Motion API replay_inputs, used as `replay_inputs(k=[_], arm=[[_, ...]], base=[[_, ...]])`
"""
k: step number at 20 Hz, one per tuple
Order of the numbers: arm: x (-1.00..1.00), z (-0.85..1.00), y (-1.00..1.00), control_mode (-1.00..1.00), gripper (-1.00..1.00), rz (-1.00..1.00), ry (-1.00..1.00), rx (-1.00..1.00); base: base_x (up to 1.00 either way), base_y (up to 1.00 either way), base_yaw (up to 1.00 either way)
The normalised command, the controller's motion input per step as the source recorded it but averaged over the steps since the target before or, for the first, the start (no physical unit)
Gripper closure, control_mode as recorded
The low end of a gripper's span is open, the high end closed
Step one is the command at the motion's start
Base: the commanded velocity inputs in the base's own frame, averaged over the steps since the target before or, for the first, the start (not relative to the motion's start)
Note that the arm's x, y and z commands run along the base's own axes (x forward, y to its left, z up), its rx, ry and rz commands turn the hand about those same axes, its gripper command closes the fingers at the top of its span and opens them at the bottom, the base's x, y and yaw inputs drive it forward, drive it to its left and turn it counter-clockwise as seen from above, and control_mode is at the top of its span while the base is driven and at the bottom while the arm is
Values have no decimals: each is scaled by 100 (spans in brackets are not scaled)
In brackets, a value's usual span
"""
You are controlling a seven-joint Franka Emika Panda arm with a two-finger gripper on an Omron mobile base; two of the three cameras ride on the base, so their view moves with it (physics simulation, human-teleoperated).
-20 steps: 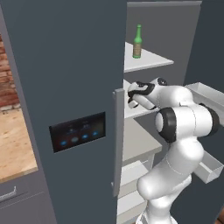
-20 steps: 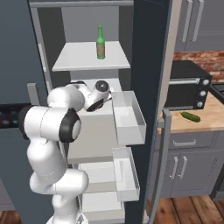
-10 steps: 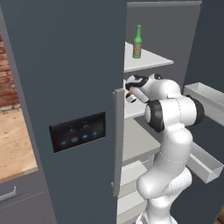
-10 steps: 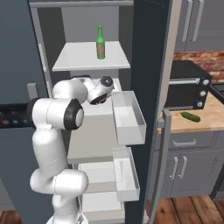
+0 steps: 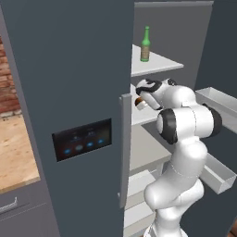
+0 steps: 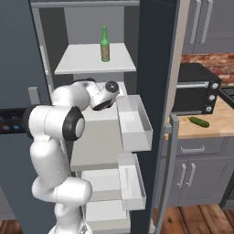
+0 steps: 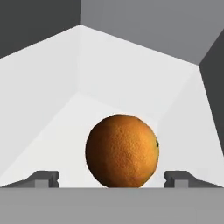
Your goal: Place the beer on the top shelf of the fridge to keep it out of children's reach, and place the cucumber and orange on lower shelves for easy access.
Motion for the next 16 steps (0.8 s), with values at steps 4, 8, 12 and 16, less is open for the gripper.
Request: replay_inputs(k=[4,8,12,16], arm=[[-39,29,19,-100,-100,0,-15,-7],[-52,33,6,-100,-100,0,-8,-8],[-69,24,0,-100,-100,-2,0,-8],[-62,49,0,-100,-100,-2,0,-7]], base=[[0,0,0],[0,0,0],[0,0,0],[0,0,0]])
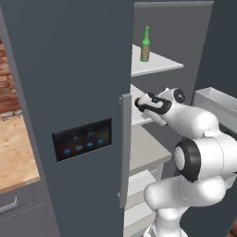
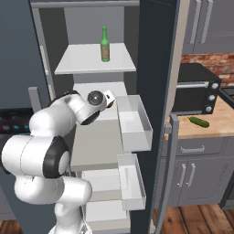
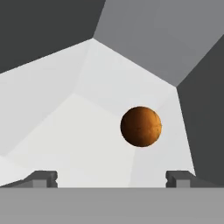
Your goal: Place the beer on the top shelf of the fridge to keep it out of children's reach, and place the cucumber and orange on lower shelves for easy access.
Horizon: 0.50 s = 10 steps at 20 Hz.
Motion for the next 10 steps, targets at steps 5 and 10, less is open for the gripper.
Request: replay_inputs(k=[5,10], arm=[[-60,82,0,-100,-100,-1,0,-8],[-76,70,0,-100,-100,-2,0,-7]], base=[[0,0,0],[0,0,0]])
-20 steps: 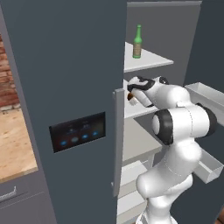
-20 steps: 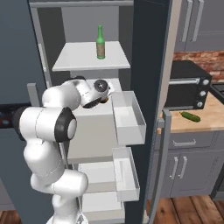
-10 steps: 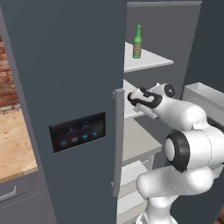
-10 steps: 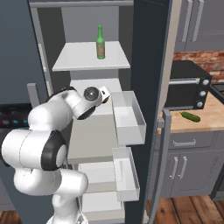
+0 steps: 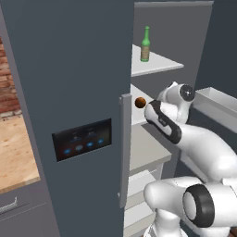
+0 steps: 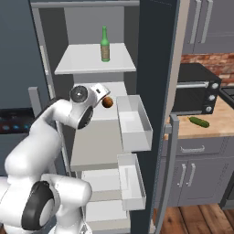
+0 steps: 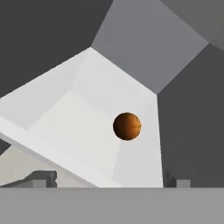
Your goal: Place the beer on the top shelf of the fridge to keep it out of children's reach, and place the cucumber and orange on lower shelves for easy access.
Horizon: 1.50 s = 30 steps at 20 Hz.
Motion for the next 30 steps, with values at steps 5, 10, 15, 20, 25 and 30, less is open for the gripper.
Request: replay_inputs(k=[5,10,15,20,25,30], arm=[[-98,30,-1,-100,-100,-4,9,-4],[-100,13,0,-100,-100,-10,5,0],[-96,53,0,-100,-100,-17,0,4],[-100,72,0,-100,-100,-19,0,17],[-97,72,0,-100,-100,-15,1,22],[-93,56,2,-100,-100,-8,0,20]], base=[[0,0,0],[0,0,0],[0,0,0],[0,0,0],[0,0,0],[0,0,0]])
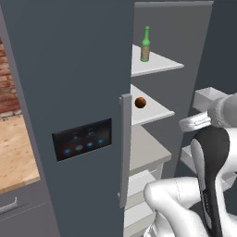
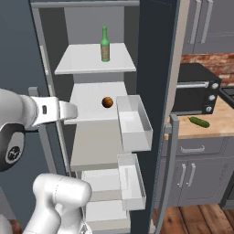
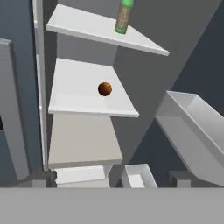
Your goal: Place the beer on the top shelf of the fridge to keep it out of children's reach, and place the cucumber and orange on lower shelves for easy access.
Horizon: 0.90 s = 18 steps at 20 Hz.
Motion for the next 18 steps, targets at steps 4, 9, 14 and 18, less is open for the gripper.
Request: replay_inputs(k=[4,9,14,18], arm=[[-64,32,8,-100,-100,-1,5,13],[-7,8,11,-100,-100,0,9,0],[0,5,1,-100,-100,0,10,0],[0,0,0,-100,-100,0,6,0]], base=[[0,0,0],[0,0,0],[0,0,0],[0,0,0]])
